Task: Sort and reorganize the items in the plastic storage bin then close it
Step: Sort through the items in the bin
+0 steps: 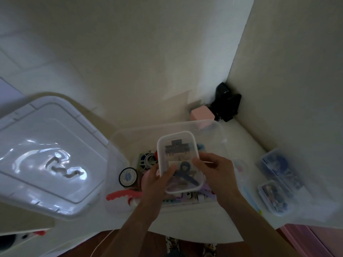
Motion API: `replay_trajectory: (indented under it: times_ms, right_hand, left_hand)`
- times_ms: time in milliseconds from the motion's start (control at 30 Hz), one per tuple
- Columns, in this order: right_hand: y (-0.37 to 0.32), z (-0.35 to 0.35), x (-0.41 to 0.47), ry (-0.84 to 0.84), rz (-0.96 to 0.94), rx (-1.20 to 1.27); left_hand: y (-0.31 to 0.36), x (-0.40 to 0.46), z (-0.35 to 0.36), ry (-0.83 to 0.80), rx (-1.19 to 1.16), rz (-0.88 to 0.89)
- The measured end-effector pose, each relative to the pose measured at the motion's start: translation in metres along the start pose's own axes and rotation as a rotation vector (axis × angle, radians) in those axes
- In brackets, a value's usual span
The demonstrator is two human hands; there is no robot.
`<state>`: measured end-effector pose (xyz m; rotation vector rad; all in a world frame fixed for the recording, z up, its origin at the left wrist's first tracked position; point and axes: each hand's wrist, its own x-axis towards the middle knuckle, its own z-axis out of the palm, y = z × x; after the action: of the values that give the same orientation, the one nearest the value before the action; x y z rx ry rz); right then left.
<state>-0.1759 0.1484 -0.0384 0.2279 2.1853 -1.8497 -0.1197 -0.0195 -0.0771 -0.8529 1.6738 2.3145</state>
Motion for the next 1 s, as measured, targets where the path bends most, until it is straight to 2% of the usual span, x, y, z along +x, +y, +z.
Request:
replay_trajectory:
  times_ms: [100, 167, 300, 367, 600, 800, 900, 1000]
  right_hand:
    - [-0.003, 0.003, -0.003, 0.122, -0.076, -0.182]
    - [-0.006, 0.005, -0.004, 0.166, -0.116, -0.210]
    - [-0.014, 0.002, -0.004, 0.080, -0.083, 0.021]
    - [-0.012, -0.001, -0.001, 0.074, -0.081, 0.042]
    - [0.005, -0.003, 0.005, 0.191, -0.106, -0.225]
    - [-0.005, 0.001, -0.002, -0.087, -0.024, 0.144]
    - [-0.010, -0.003, -0.004, -0.171, 0.148, 0.358]
    - [-0.012, -0.011, 0.000, -0.303, 0.274, 0.428]
  left_hand:
    - [-0.001, -0.001, 0.005, 0.025, 0.024, 0.023]
    - [-0.003, -0.002, 0.007, 0.033, 0.069, 0.042]
    - [-0.005, -0.002, 0.005, 0.038, 0.072, 0.043]
    - [-0.006, -0.001, 0.003, 0.064, 0.044, 0.036]
    - [-0.007, 0.000, 0.004, 0.044, -0.025, -0.016]
    - [0.001, -0.004, 0.008, -0.052, -0.165, -0.038]
    - [0.013, -0.006, 0.005, -0.065, -0.153, -0.079]
    - [0.033, -0.003, -0.002, -0.203, -0.097, -0.129]
